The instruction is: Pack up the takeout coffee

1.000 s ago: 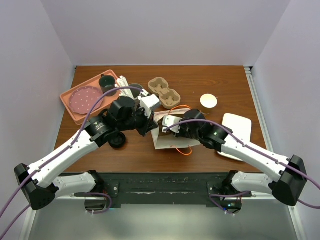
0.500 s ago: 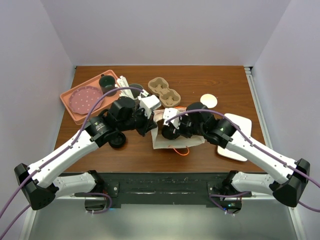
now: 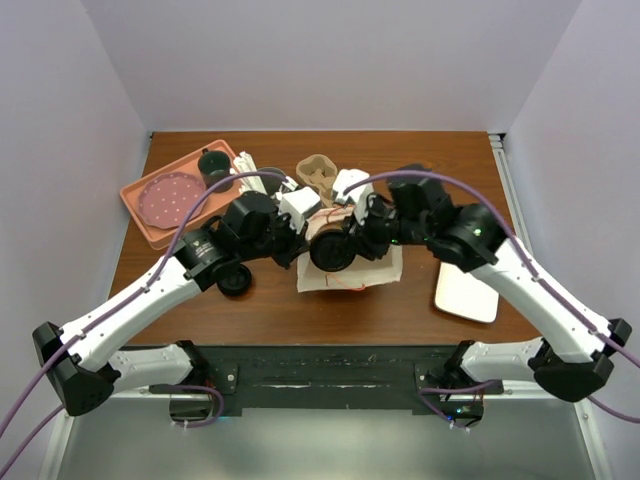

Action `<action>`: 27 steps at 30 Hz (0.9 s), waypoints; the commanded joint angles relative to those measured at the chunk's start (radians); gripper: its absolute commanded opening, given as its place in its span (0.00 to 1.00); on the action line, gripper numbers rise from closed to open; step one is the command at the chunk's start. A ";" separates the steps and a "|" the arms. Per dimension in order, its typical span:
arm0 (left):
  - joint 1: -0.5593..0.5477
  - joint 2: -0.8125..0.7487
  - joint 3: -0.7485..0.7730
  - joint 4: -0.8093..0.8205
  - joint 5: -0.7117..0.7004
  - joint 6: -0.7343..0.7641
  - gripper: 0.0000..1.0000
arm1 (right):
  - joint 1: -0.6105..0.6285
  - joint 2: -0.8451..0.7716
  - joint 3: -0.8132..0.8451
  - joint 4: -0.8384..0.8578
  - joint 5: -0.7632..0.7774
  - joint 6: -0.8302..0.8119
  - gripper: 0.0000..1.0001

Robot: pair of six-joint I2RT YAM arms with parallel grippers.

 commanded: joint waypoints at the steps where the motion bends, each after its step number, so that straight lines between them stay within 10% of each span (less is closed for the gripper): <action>1: 0.000 0.017 0.046 -0.027 -0.066 -0.017 0.00 | -0.003 -0.051 0.166 -0.134 -0.106 0.230 0.03; 13: 0.012 0.066 0.185 -0.159 -0.095 -0.118 0.00 | -0.003 -0.089 0.330 -0.116 -0.063 0.480 0.02; 27: 0.012 0.008 0.268 -0.418 0.132 -0.123 0.00 | -0.004 0.090 0.587 -0.158 0.589 0.687 0.03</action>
